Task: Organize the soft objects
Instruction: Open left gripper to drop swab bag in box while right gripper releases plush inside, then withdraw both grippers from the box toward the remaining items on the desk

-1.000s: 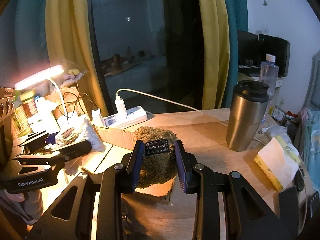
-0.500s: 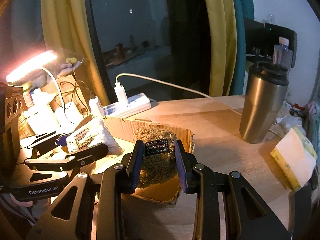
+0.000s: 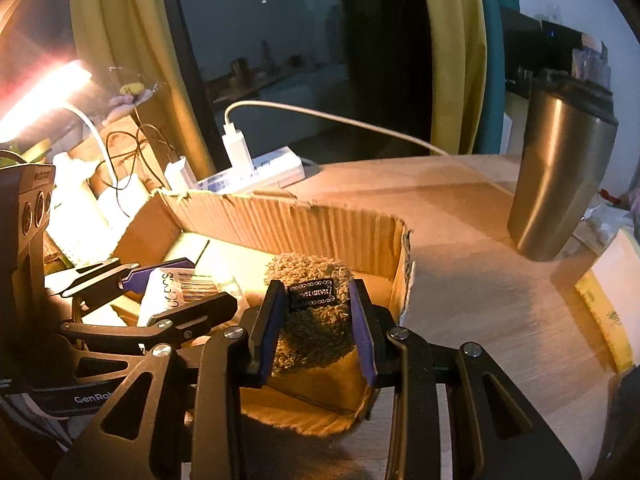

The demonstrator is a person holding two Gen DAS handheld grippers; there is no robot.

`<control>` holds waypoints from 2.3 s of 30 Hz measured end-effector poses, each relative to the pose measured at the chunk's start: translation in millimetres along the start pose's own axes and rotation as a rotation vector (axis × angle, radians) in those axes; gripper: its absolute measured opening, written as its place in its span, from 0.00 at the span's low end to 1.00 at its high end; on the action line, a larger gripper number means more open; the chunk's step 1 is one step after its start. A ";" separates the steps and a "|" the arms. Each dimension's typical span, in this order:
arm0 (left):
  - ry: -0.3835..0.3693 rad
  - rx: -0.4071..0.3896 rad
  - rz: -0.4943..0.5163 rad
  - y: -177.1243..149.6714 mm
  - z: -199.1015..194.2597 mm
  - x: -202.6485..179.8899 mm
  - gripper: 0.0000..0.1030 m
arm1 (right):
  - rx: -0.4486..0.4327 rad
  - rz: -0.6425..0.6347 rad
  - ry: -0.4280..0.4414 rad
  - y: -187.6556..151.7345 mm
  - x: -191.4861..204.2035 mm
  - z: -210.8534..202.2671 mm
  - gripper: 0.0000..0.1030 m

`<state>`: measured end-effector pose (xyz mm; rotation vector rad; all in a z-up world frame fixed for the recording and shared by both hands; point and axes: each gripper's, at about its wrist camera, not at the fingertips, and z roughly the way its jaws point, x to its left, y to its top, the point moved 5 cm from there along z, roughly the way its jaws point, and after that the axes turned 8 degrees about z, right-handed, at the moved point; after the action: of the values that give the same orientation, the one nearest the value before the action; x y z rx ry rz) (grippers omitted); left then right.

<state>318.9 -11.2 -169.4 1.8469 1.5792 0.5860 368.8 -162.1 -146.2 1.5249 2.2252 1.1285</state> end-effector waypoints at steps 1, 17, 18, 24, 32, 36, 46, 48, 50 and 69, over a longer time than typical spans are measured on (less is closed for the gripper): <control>0.001 0.007 0.000 -0.7 1.7 0.5 0.58 | 0.006 0.001 0.001 -0.7 -0.2 1.5 0.33; 0.012 -0.013 -0.032 4.5 -19.1 5.8 0.70 | -0.018 0.009 -0.008 4.4 2.6 -18.0 0.52; 0.012 -0.020 -0.030 5.7 -22.8 5.2 0.70 | -0.023 0.008 -0.009 4.7 3.5 -21.2 0.52; 0.024 -0.057 -0.031 6.3 -46.2 4.0 0.70 | -0.041 0.001 -0.014 3.6 11.5 -39.6 0.52; 0.028 -0.103 -0.024 3.3 -81.3 -3.0 0.70 | -0.073 -0.017 -0.019 -1.1 27.0 -66.4 0.52; 0.030 -0.124 -0.018 0.3 -97.7 -5.2 0.71 | -0.087 -0.029 -0.021 -4.9 35.6 -79.9 0.52; 0.033 -0.167 -0.005 -14.2 -135.5 -12.1 0.71 | -0.109 -0.052 -0.032 -19.5 55.0 -108.1 0.53; 0.031 -0.172 -0.006 -18.6 -141.0 -13.1 0.71 | -0.110 -0.055 -0.034 -23.7 58.6 -112.1 0.53; 0.030 -0.175 -0.007 -23.7 -145.3 -13.7 0.71 | -0.108 -0.057 -0.036 -28.6 61.6 -115.3 0.53; 0.028 -0.149 -0.043 -79.3 -157.4 -16.4 0.71 | -0.048 -0.064 -0.051 -83.7 77.5 -118.1 0.54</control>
<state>151.7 6.9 -114.1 1.6976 1.5459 0.6932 209.7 -164.2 -105.5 1.4368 2.1812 1.1038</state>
